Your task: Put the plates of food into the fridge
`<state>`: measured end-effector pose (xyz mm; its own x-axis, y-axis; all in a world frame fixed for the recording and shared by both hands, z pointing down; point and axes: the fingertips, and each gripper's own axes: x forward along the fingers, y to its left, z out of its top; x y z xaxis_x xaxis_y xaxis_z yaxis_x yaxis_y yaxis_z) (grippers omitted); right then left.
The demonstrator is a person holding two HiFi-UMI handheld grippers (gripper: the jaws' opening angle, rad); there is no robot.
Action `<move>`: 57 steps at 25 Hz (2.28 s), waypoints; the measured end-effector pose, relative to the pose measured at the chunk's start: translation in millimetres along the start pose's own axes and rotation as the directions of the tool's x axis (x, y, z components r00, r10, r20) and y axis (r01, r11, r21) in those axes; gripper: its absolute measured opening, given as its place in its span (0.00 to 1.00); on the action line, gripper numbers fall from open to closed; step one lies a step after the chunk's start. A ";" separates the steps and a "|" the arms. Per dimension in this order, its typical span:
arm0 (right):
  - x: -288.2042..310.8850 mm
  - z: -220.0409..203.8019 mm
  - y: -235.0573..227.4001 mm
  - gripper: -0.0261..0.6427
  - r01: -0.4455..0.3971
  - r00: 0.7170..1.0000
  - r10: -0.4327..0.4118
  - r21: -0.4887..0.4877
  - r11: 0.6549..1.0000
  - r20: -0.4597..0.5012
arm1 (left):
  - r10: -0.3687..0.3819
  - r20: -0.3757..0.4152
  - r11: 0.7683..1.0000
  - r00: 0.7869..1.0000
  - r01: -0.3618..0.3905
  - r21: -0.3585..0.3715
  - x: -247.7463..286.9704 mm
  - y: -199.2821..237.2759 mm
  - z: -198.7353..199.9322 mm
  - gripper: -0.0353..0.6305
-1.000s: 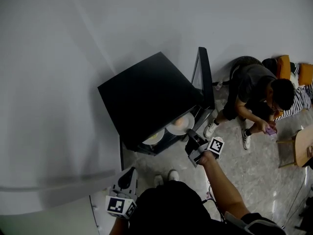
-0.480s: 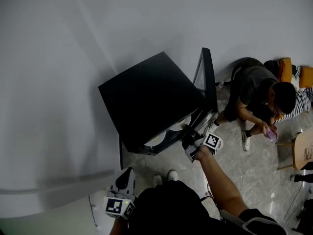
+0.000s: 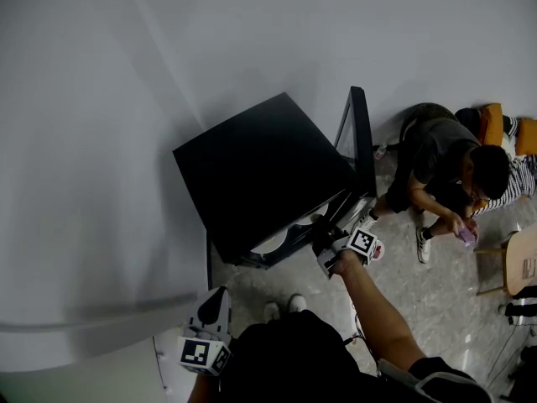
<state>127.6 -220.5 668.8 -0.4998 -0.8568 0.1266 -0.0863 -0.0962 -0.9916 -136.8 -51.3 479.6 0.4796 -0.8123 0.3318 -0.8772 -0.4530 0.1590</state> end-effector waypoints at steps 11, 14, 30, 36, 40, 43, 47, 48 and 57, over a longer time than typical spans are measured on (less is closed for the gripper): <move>-31.0 -23.4 -4.5 0.25 0.070 0.992 -0.082 -0.123 0.990 -0.100 | -0.037 -0.002 0.999 0.999 0.037 -0.011 4.3 -8.1 -3.3 0.09; -46.7 -36.4 8.1 0.22 0.056 0.988 -0.087 -0.234 0.971 -0.126 | -0.059 -0.004 0.998 0.998 0.059 -0.008 6.3 -14.2 -5.6 0.09; -112.6 -89.6 98.9 0.09 -0.056 0.988 -0.065 -0.710 0.702 -0.143 | -0.148 0.016 0.989 0.989 0.148 -0.027 -0.5 -39.6 -14.2 0.09; -125.4 -119.3 124.2 0.09 -0.107 0.987 -0.028 -0.788 0.606 -0.156 | -0.172 0.019 0.985 0.985 0.173 -0.025 -4.8 -41.6 -23.5 0.09; -135.0 -133.8 141.6 0.09 -0.150 0.985 0.004 -0.832 0.534 -0.175 | -0.171 0.025 0.985 0.985 0.172 -0.030 -5.6 -44.0 -28.7 0.09; -142.9 -142.5 156.9 0.09 -0.172 0.983 0.034 -0.857 0.485 -0.178 | -0.173 0.025 0.984 0.985 0.173 -0.033 -8.3 -47.0 -30.2 0.09; -150.5 -151.9 172.3 0.09 -0.186 0.982 0.064 -0.879 0.439 -0.175 | -0.184 0.035 0.982 0.982 0.185 -0.030 -10.3 -49.1 -30.7 0.09; -152.4 -154.9 176.5 0.09 -0.192 0.981 0.070 -0.887 0.420 -0.179 | -0.186 0.037 0.982 0.982 0.187 -0.029 -10.8 -50.1 -30.0 0.09; -168.7 -183.0 229.7 0.09 -0.219 0.965 0.189 -0.951 0.217 -0.180 | -0.198 0.039 0.980 0.979 0.199 -0.020 -19.4 -52.4 -29.2 0.09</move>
<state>34.5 -5.3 424.5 -0.6537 -0.7544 -0.0602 -0.7289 0.6490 -0.2182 -100.8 -1.1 492.0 0.6444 -0.7200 0.2576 -0.7645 -0.5982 0.2403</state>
